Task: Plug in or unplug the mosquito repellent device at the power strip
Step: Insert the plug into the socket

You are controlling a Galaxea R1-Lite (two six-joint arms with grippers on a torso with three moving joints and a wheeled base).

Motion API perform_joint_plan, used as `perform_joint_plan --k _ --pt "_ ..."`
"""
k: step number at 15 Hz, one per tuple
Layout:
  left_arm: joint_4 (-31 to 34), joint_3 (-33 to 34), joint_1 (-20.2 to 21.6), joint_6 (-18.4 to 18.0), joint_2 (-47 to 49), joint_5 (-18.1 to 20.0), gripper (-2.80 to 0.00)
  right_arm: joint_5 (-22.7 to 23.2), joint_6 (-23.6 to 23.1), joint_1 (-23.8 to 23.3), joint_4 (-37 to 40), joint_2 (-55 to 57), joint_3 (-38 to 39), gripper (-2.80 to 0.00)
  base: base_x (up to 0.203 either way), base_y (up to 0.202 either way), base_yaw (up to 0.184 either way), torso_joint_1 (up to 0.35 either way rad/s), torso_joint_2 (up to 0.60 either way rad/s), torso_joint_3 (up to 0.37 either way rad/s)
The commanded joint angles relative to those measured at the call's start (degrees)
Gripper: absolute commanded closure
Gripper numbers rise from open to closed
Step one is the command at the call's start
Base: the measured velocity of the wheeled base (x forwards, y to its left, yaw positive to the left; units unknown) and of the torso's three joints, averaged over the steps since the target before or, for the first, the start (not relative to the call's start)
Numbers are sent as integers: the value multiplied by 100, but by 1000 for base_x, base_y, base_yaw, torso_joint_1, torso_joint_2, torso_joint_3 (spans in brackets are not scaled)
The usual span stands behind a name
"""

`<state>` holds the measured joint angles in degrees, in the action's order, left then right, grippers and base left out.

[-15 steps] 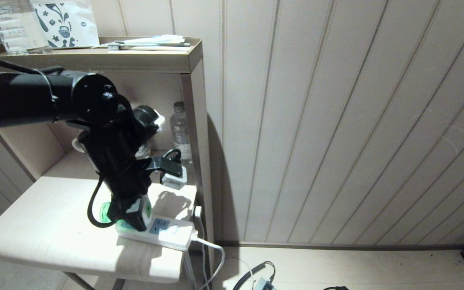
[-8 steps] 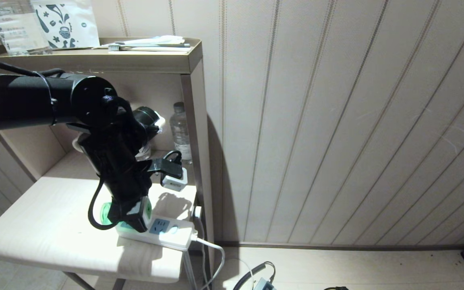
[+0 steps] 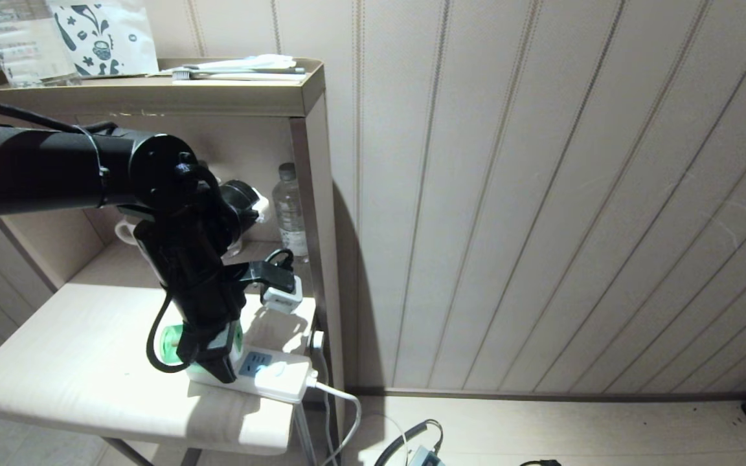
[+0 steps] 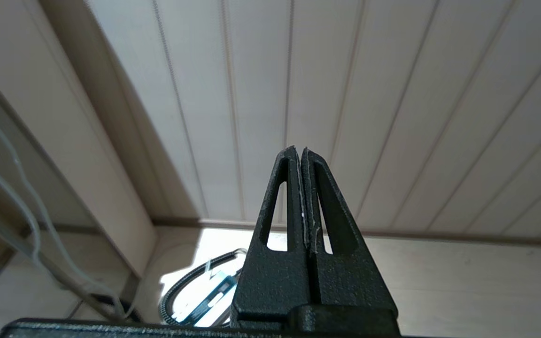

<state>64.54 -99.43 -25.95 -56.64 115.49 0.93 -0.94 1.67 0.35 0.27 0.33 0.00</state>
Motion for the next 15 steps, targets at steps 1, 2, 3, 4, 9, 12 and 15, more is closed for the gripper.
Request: perform_joint_plan --k 1,2,3,4,9,12,15 --pt "14 -32 3 -39 -46 -5 -280 -3 0 -9 0 2 0 0 0 0 0 0 0 0" --pt "-85 -32 3 -53 -50 -13 -280 -3 0 -9 0 2 0 0 0 0 0 0 0 0" --pt "-260 -39 9 -49 -45 -28 -280 -3 0 0 0 2 0 0 0 0 0 0 0 0" --pt "-328 -58 11 -49 -45 -31 -280 -3 0 -9 0 2 0 0 0 0 0 0 0 0" --pt "-293 -50 22 -49 -133 -40 -280 -3 0 -4 0 2 0 0 0 0 0 0 0 0" --pt "-197 -72 128 -84 -238 -92 -280 -3 0 -9 0 2 0 0 0 0 0 0 0 0" --pt "-91 -173 205 -93 -247 -93 -280 -3 0 -9 0 2 0 0 0 0 0 0 0 0"
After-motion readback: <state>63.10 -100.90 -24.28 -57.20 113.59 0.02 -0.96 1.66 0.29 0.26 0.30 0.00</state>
